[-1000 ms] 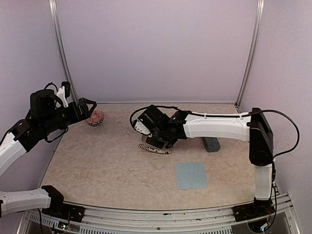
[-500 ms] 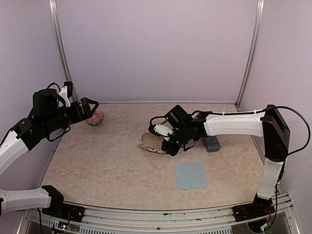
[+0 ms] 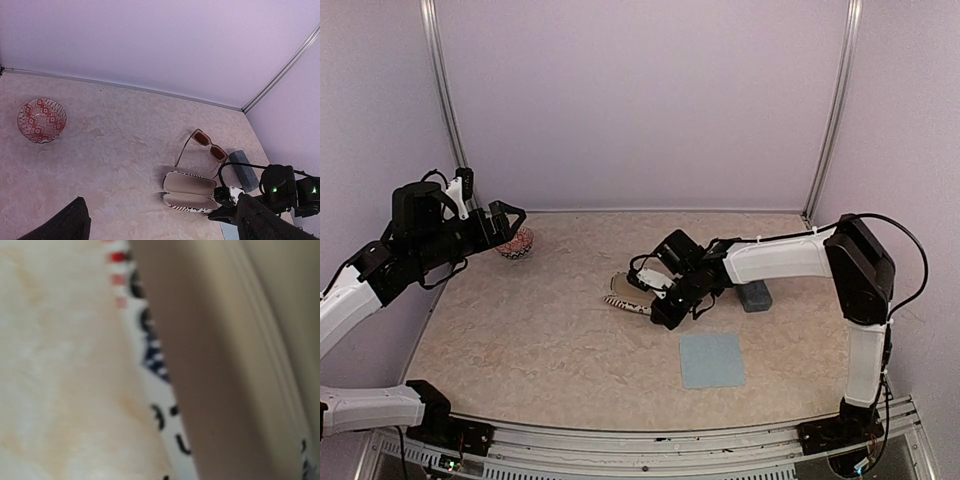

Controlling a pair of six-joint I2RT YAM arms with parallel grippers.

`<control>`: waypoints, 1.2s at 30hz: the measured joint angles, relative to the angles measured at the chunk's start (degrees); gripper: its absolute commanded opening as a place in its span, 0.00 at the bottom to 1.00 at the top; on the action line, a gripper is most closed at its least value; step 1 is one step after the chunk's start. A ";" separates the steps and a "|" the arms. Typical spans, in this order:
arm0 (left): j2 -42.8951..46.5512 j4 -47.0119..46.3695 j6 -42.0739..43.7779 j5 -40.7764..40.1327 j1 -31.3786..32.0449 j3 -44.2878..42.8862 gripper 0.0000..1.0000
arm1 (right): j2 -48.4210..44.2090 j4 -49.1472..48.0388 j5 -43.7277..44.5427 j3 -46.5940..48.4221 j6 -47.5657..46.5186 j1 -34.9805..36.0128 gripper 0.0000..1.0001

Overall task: Organize the sunglasses
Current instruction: Adjust the opened sunglasses case at the center of the board, then fold the glasses cleaning cloth at the center of the board.

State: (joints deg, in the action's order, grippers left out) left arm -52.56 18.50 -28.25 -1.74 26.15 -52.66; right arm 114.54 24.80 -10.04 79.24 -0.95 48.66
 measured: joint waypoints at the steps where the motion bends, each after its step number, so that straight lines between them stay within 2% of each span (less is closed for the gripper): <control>1: 0.00 0.00 0.00 0.00 0.00 0.00 0.99 | 0.37 0.09 0.48 0.00 0.24 -0.26 0.00; 16: -0.02 -0.02 -0.02 0.02 0.00 0.00 0.99 | 0.50 1.49 4.31 0.35 1.90 -1.60 0.00; 19: -0.22 -0.02 -0.04 0.07 0.00 0.00 0.99 | -1.07 1.62 4.28 -1.16 1.88 -1.62 0.10; 26: -1.33 -0.09 -0.04 0.52 0.00 0.00 0.99 | -11.82 3.41 4.31 -8.28 0.76 -2.23 0.20; 29: -1.90 -0.22 -0.02 0.98 0.00 0.00 0.99 | -15.93 4.17 4.31 -10.62 0.52 -3.58 0.31; 36: -2.45 -1.20 -0.02 1.51 0.00 0.00 0.99 | -18.05 7.74 3.63 -14.88 -1.42 -7.43 0.32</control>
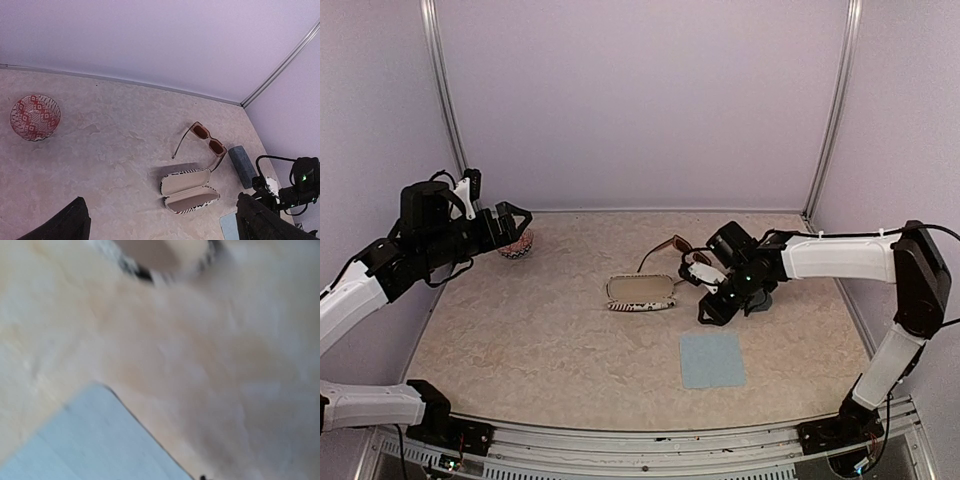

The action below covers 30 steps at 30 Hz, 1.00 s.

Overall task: Organize the sunglasses
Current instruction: Fold the glasses cleaning cloth at the center of the board.

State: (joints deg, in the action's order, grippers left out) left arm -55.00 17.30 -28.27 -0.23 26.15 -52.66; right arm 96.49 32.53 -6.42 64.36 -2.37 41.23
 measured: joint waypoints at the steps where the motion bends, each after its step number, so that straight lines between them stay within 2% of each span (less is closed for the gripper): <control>1: -0.04 -0.11 0.00 0.00 0.00 0.00 0.99 | 0.00 0.63 0.00 -0.37 -0.13 -0.50 0.32; 9: -0.07 -0.09 0.07 -0.02 -0.07 -0.02 0.99 | -0.81 2.38 0.37 -3.78 4.66 -3.80 0.30; 20: -1.70 -0.50 0.94 0.44 -0.42 -0.02 0.99 | -11.06 4.46 0.70 -13.25 23.58 -4.13 0.30; 30: -2.75 -1.05 3.10 1.84 -0.63 0.00 0.99 | -12.68 4.79 2.10 -17.31 36.89 -3.72 0.30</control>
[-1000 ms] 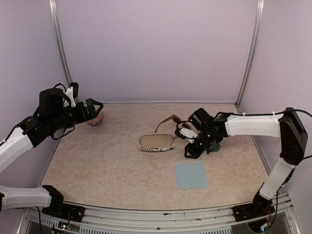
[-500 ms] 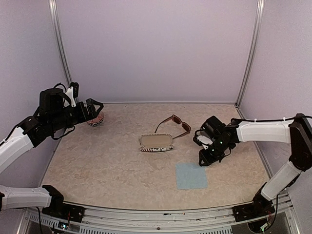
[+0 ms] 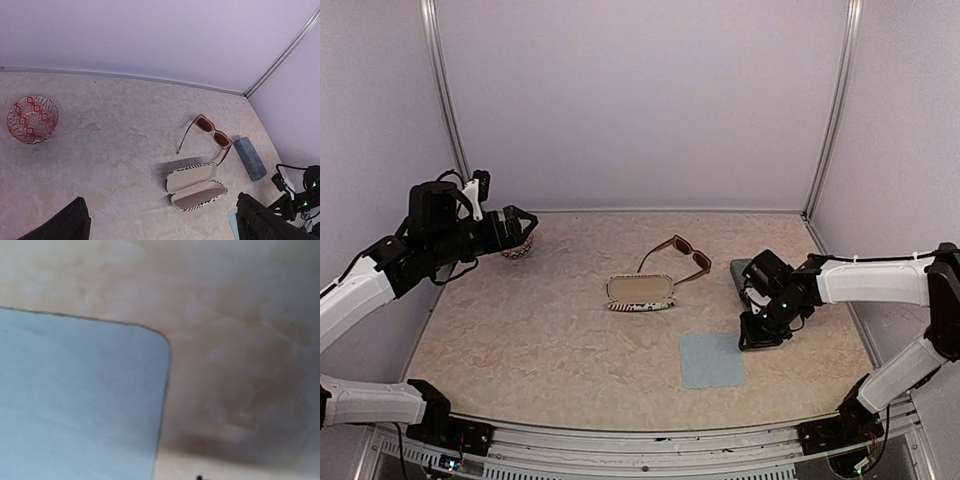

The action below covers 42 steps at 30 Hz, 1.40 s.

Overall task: Organize the sunglasses
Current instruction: Fold the glasses cleaning cloth at the center of the board.

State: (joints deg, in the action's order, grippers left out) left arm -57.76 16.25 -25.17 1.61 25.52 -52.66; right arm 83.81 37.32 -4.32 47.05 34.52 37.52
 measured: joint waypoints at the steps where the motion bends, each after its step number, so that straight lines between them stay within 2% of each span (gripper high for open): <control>1: 0.02 -0.02 0.13 0.11 -0.04 0.04 0.99 | 0.09 0.00 0.17 -0.13 0.92 0.17 0.30; 16: 0.42 -0.39 2.10 1.86 -0.09 1.68 0.99 | 5.14 -2.89 1.97 -0.35 7.58 4.04 0.29; 30: 1.77 -0.37 2.51 2.47 -0.11 2.03 0.99 | 7.85 -1.01 7.15 2.21 8.22 7.56 0.18; 42: 2.43 -0.37 2.51 2.49 -0.11 2.64 0.99 | 9.01 -0.35 10.40 3.37 9.81 9.40 0.00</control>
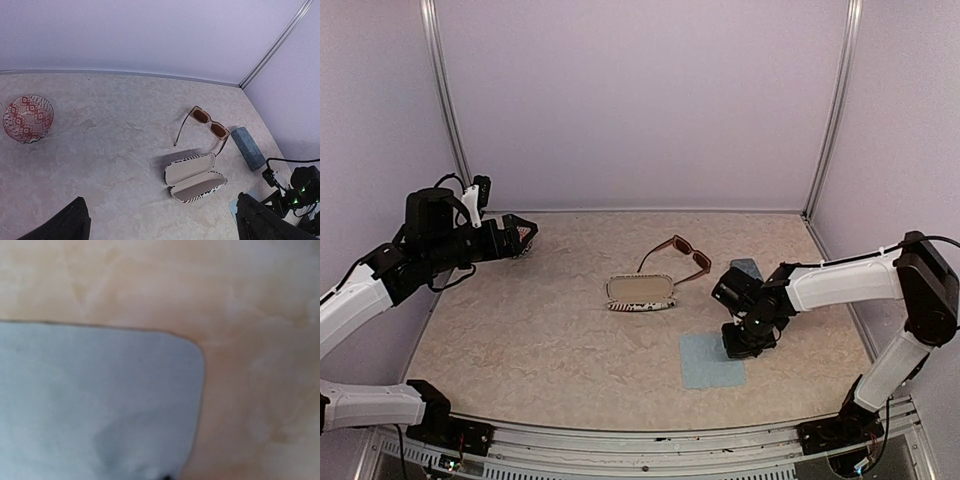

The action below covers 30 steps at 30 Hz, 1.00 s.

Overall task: Organize the sunglasses
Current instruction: Fold the glasses cleaning cloth at the center of the board.

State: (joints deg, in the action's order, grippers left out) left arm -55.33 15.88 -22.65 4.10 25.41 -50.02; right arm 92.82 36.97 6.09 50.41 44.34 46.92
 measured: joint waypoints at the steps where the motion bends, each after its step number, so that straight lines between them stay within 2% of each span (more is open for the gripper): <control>1: 0.00 0.00 0.00 -0.02 0.00 0.00 0.99 | 0.11 0.00 0.02 0.17 0.24 0.09 0.00; 10: 0.09 0.00 -0.02 0.00 0.00 0.13 0.99 | 0.31 -0.57 -1.09 1.40 0.74 0.81 0.00; 20: 0.35 0.00 0.00 0.04 0.00 0.22 0.99 | 0.28 1.68 -0.92 8.79 0.85 3.54 0.00; 30: 0.72 0.00 0.00 0.15 0.00 0.28 0.99 | 1.03 2.71 -3.39 10.97 0.79 5.42 0.00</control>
State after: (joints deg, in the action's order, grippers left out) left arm -54.61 15.88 -22.65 4.25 25.41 -49.74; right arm 93.84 39.68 2.70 61.39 45.12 52.34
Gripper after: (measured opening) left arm 0.989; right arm 0.003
